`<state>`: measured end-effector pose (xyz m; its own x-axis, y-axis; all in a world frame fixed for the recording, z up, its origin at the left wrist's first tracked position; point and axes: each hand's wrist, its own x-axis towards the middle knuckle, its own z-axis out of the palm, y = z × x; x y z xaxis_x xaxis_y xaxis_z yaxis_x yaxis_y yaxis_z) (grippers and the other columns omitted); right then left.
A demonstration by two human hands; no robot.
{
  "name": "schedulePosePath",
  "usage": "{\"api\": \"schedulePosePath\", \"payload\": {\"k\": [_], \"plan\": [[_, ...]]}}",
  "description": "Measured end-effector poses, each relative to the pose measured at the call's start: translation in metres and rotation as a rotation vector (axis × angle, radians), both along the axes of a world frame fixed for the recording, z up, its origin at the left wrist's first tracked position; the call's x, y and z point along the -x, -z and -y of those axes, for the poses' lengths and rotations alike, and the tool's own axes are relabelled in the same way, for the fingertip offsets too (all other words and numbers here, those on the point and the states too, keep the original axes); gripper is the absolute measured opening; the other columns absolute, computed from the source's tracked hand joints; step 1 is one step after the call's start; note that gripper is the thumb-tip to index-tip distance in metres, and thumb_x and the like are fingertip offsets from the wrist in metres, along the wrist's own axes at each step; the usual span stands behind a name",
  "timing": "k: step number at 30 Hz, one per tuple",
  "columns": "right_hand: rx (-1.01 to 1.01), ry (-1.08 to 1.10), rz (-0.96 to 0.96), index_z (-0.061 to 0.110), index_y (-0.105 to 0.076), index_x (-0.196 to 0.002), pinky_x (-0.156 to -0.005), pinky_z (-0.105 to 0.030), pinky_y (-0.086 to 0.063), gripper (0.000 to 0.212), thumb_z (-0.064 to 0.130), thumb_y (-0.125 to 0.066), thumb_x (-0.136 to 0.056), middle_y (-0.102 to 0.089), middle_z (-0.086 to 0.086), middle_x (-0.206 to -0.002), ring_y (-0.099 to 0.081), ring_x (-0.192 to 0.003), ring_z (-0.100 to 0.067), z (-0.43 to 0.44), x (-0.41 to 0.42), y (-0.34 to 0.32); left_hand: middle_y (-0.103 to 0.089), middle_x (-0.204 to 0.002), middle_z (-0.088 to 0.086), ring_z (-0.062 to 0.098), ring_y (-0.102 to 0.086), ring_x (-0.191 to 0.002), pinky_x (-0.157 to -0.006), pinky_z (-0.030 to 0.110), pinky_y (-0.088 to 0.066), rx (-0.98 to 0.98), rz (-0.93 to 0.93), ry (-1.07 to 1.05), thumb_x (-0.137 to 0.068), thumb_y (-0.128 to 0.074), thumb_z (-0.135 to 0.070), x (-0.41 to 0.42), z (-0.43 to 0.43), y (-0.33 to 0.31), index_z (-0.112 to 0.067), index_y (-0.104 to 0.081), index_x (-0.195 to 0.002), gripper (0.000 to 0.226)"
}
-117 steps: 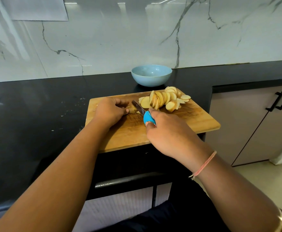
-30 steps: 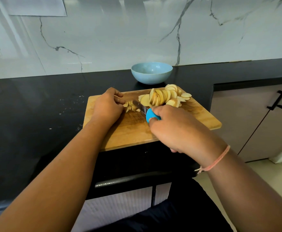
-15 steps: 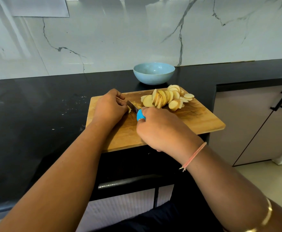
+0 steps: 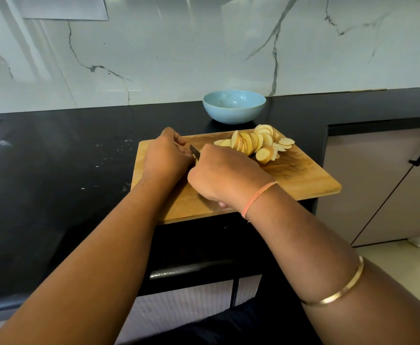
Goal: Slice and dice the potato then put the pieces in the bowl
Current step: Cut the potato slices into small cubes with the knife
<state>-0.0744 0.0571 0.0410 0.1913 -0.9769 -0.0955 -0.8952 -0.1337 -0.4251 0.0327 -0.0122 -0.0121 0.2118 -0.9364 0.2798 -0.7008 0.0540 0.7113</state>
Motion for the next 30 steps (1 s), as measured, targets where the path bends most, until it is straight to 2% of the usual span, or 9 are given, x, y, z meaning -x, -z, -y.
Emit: {"api": "schedulePosePath", "payload": {"k": [5,6,8,12,17,21,25,28,30], "plan": [[-0.021,-0.037,0.013,0.019,-0.039,-0.084,-0.050,-0.027,-0.035,0.010,0.021,-0.042,-0.093,-0.046,0.000,-0.071,-0.042,-0.055,-0.014,-0.020,0.018,0.003,-0.063,-0.087,0.002,0.007,-0.054,-0.069,-0.052,0.011,-0.034,0.003,-0.005,-0.027,-0.090,-0.061,-0.011,0.002,-0.002,0.001,-0.016,-0.052,-0.102,0.016],[-0.017,-0.034,0.017,0.019,-0.045,-0.092,-0.052,-0.028,-0.037,0.005,0.022,-0.042,-0.093,-0.048,0.001,-0.073,-0.044,-0.056,-0.014,-0.025,0.022,0.005,-0.064,-0.088,0.002,0.008,-0.057,-0.073,-0.053,0.011,-0.035,0.003,-0.002,-0.028,-0.091,-0.061,-0.011,0.002,-0.002,0.001,-0.017,-0.052,-0.102,0.015],[-0.020,-0.026,0.023,0.020,-0.051,-0.119,-0.058,-0.029,-0.043,0.027,0.024,-0.041,-0.094,-0.051,0.002,-0.081,-0.049,-0.060,-0.014,-0.030,0.030,0.008,-0.065,-0.089,0.002,0.011,-0.062,-0.080,-0.055,0.012,-0.038,-0.006,0.015,-0.026,-0.091,-0.061,-0.012,0.001,-0.001,0.002,-0.018,-0.053,-0.101,0.014],[0.068,0.020,0.082,0.029,-0.035,-0.143,-0.070,-0.029,-0.049,0.046,0.032,-0.038,-0.098,-0.052,0.007,-0.097,-0.054,-0.079,-0.010,-0.032,0.043,0.018,-0.061,-0.087,-0.004,0.009,-0.058,-0.077,-0.062,0.014,-0.044,-0.032,0.067,0.023,-0.091,-0.062,-0.012,-0.001,0.002,0.001,-0.020,-0.058,-0.095,0.010],[0.131,0.065,0.047,0.029,-0.028,-0.148,-0.069,-0.026,-0.045,0.050,0.034,-0.036,-0.098,-0.057,0.005,-0.110,-0.050,-0.081,-0.009,-0.030,0.053,0.025,-0.053,-0.082,-0.013,0.006,-0.053,-0.075,-0.059,0.014,-0.042,-0.089,0.010,0.067,-0.090,-0.061,-0.009,-0.002,0.002,-0.004,-0.023,-0.059,-0.092,0.015],[0.128,0.068,-0.003,0.026,-0.030,-0.147,-0.074,-0.029,-0.049,0.050,0.032,-0.038,-0.098,-0.054,0.003,-0.097,-0.054,-0.088,-0.015,-0.028,0.052,0.028,-0.054,-0.091,-0.010,0.007,-0.053,-0.081,-0.064,0.016,-0.043,-0.220,-0.031,0.206,-0.087,-0.067,-0.018,-0.005,-0.001,-0.010,-0.024,-0.055,-0.102,0.020],[0.086,0.030,0.066,0.029,-0.028,-0.148,-0.084,-0.030,-0.050,0.050,0.032,-0.038,-0.099,-0.057,0.002,-0.119,-0.055,-0.099,-0.015,-0.027,0.048,0.029,-0.056,-0.104,-0.005,0.008,-0.054,-0.085,-0.064,0.014,-0.042,-0.241,0.022,0.236,-0.086,-0.069,-0.015,-0.006,-0.002,-0.010,-0.026,-0.052,-0.104,0.027],[0.138,0.068,0.085,0.028,-0.033,-0.145,-0.073,-0.029,-0.047,0.047,0.031,-0.036,-0.098,-0.056,0.003,-0.103,-0.054,-0.087,-0.013,-0.023,0.051,0.030,-0.056,-0.107,-0.005,0.009,-0.054,-0.092,-0.061,0.014,-0.041,-0.199,-0.001,0.175,-0.088,-0.065,-0.008,-0.007,-0.002,-0.009,-0.024,-0.053,-0.105,0.026],[0.136,0.073,0.065,0.028,-0.033,-0.145,-0.072,-0.029,-0.047,0.048,0.032,-0.037,-0.098,-0.057,0.002,-0.105,-0.056,-0.088,-0.015,-0.021,0.053,0.031,-0.057,-0.106,-0.005,0.010,-0.054,-0.094,-0.060,0.014,-0.040,-0.185,-0.007,0.160,-0.087,-0.065,-0.007,-0.007,-0.001,-0.008,-0.023,-0.054,-0.106,0.027]]}}
